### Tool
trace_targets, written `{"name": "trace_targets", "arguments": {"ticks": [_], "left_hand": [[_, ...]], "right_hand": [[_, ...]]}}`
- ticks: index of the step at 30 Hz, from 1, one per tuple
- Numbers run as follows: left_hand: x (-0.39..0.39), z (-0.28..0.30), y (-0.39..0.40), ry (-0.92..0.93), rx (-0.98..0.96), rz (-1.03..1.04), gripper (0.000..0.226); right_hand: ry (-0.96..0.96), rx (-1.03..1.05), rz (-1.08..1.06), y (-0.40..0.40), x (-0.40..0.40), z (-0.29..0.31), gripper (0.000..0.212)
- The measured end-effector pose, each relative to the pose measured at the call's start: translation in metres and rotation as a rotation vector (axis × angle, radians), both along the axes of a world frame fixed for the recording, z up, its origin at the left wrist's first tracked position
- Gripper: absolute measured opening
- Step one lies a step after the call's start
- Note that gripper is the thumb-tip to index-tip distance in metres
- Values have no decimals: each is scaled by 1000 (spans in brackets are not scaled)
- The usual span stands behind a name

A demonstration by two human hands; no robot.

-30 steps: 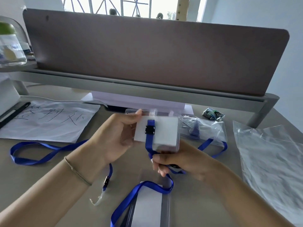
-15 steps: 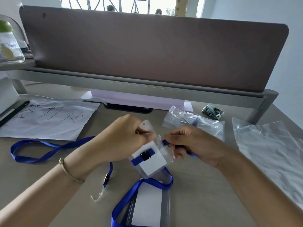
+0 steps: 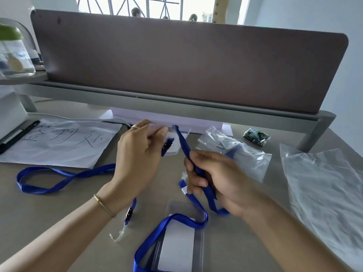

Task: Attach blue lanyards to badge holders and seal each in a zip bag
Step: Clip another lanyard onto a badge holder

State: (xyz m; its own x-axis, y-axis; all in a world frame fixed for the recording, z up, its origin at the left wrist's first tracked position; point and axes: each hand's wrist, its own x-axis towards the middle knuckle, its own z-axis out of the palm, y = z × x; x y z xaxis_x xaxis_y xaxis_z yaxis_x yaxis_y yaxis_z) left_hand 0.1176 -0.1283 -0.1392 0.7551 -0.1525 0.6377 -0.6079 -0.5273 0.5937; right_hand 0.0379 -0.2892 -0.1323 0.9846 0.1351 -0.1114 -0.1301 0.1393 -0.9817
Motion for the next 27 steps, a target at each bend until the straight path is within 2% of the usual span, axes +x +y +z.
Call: {"name": "trace_targets", "arguments": {"ticks": [3, 7, 11, 14, 16, 18, 21, 23, 27], "left_hand": [[4, 2, 0, 296, -321, 10, 33], [11, 4, 4, 601, -783, -133, 33], [11, 7, 1, 859, -964, -245, 27], [13, 9, 1, 975, -1016, -307, 23], [14, 12, 3, 1031, -1001, -410, 21], [16, 14, 9, 1117, -903, -551, 17], [16, 17, 19, 1249, -620, -726, 15], [15, 18, 22, 1236, -409, -776, 15], [10, 21, 21, 1140, -40, -794, 20]], "right_hand": [[43, 55, 51, 6, 0, -6, 35], [66, 77, 107, 9, 1, -10, 36], [87, 52, 162, 11, 2, -19, 38], [123, 26, 206, 11, 3, -26, 39], [136, 15, 227, 7, 4, -27, 39], [138, -6, 261, -2, 6, -28, 37], [140, -82, 277, -15, 9, -25, 22], [160, -145, 257, -22, 9, -22, 16], [132, -298, 245, -32, 10, -15, 37]]}}
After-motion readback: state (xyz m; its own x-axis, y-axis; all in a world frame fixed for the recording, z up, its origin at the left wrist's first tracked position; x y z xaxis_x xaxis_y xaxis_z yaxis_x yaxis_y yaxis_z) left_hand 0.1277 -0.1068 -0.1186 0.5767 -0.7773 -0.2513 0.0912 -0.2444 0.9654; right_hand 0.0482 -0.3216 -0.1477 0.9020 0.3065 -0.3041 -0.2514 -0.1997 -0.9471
